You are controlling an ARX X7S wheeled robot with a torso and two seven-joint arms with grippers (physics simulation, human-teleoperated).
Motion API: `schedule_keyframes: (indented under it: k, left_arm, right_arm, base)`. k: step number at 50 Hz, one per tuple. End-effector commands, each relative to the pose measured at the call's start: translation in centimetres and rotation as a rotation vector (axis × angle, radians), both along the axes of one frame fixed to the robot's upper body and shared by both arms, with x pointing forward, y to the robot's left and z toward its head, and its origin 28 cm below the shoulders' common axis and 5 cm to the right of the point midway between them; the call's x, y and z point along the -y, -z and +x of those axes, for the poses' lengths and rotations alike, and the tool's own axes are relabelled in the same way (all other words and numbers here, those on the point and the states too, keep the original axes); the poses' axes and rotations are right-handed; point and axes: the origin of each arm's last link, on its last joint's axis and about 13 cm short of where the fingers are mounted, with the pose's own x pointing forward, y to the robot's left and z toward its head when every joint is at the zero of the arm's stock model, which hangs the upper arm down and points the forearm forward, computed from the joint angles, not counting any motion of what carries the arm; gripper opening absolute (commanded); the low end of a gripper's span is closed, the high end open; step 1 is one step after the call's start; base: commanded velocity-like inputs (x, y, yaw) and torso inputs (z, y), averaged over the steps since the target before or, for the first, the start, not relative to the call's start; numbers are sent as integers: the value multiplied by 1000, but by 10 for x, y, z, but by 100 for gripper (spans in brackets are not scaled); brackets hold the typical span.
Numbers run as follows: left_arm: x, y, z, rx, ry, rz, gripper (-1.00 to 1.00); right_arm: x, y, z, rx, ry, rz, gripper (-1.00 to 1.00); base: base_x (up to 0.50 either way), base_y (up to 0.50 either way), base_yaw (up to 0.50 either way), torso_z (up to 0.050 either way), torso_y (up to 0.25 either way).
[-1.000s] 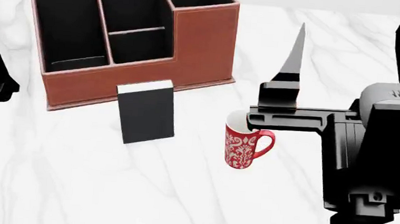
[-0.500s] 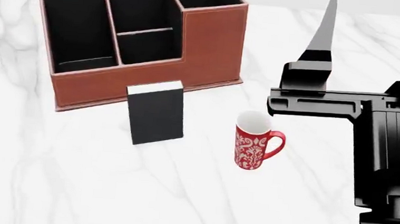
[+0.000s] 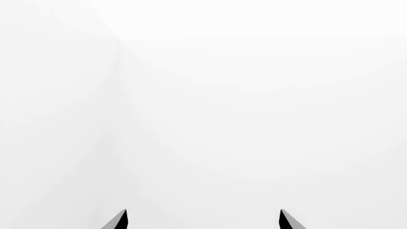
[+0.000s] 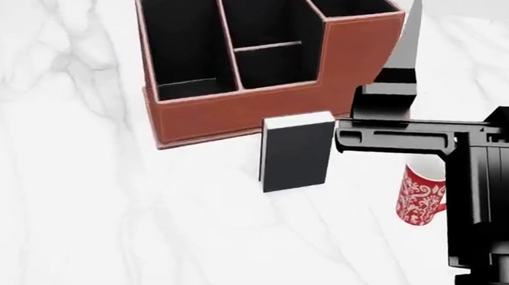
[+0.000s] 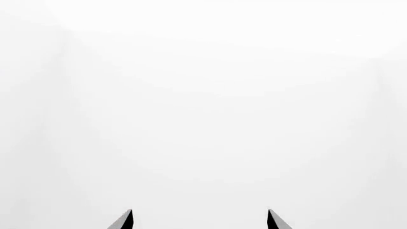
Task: Pick up the book and place it in the front compartment of the caddy.
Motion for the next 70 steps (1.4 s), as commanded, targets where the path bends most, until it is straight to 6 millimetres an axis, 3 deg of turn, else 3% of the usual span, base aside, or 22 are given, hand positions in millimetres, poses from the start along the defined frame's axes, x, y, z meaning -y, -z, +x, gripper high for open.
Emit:
schedule_keyframes:
  k: [1, 26, 70]
  left_arm:
    - [-1, 0, 0, -2, -3, 9, 100]
    - [0, 1, 0, -10, 3, 13, 100]
    - [2, 0, 1, -10, 15, 13, 100]
  right_arm:
    - [0, 1, 0, -2, 0, -8, 100]
    - [3, 7, -3, 10, -1, -21, 100]
    - [1, 9, -2, -13, -26, -40, 100]
  base:
    - [0, 500, 0, 0, 0]
    - [34, 25, 0, 0, 0]
    - [499, 0, 0, 0, 1]
